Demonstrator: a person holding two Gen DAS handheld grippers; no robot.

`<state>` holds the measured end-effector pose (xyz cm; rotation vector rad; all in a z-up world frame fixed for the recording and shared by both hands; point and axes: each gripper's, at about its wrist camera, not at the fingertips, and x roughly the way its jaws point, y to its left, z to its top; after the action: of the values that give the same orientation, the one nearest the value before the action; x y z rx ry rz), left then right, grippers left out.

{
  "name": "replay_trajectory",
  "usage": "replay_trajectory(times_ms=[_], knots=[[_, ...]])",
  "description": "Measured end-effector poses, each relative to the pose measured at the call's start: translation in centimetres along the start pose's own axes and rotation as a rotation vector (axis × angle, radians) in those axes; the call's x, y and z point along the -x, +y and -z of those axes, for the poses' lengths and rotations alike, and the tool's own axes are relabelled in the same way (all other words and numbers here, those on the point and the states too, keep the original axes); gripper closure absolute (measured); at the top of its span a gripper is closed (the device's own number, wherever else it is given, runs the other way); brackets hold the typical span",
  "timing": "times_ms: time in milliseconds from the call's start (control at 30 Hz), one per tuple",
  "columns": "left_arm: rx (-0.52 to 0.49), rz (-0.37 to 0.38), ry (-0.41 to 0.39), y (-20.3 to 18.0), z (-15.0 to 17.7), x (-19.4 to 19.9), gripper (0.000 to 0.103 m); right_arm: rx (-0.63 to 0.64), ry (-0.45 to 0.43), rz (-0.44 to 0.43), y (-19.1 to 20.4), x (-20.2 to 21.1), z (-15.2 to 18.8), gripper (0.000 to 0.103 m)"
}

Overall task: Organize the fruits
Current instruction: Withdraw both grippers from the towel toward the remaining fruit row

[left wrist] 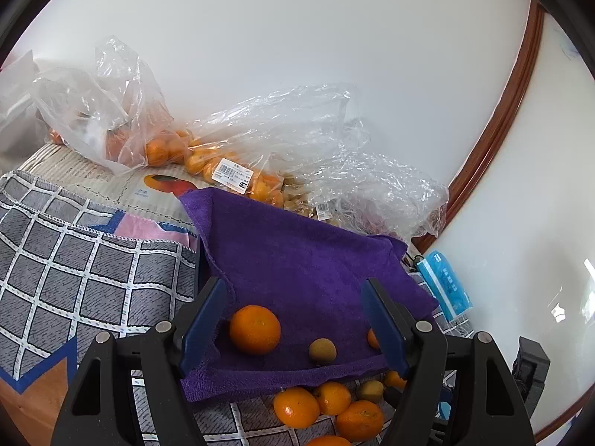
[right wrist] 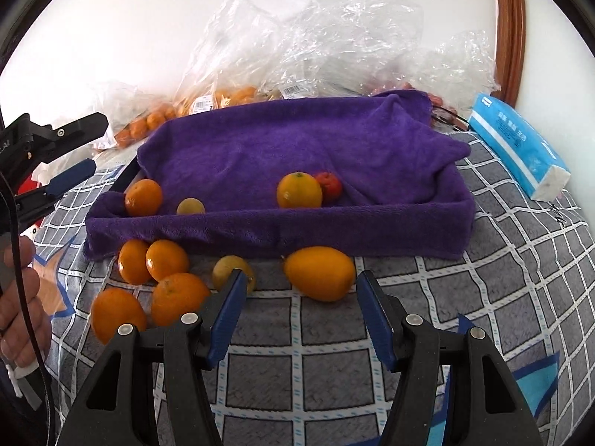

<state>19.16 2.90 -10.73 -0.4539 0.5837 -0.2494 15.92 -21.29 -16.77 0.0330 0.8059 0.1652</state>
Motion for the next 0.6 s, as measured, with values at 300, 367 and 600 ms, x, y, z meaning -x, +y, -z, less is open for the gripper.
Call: replay_trajectory(times_ms=[300,367,600], knots=[[0.059,0.019,0.016,1.0,-0.2,-0.2,0.029,-0.010,-0.021,0.015,0.0,-0.1,-0.6,0.050],[0.065,0.014,0.019,1.1,-0.2,-0.3,0.029,-0.023,-0.004,0.007,-0.3,-0.4,-0.5,0.060],[0.095,0.030,0.028,1.5,-0.2,-0.3,0.029,-0.059,-0.018,-0.012,-0.9,-0.1,-0.4,0.061]])
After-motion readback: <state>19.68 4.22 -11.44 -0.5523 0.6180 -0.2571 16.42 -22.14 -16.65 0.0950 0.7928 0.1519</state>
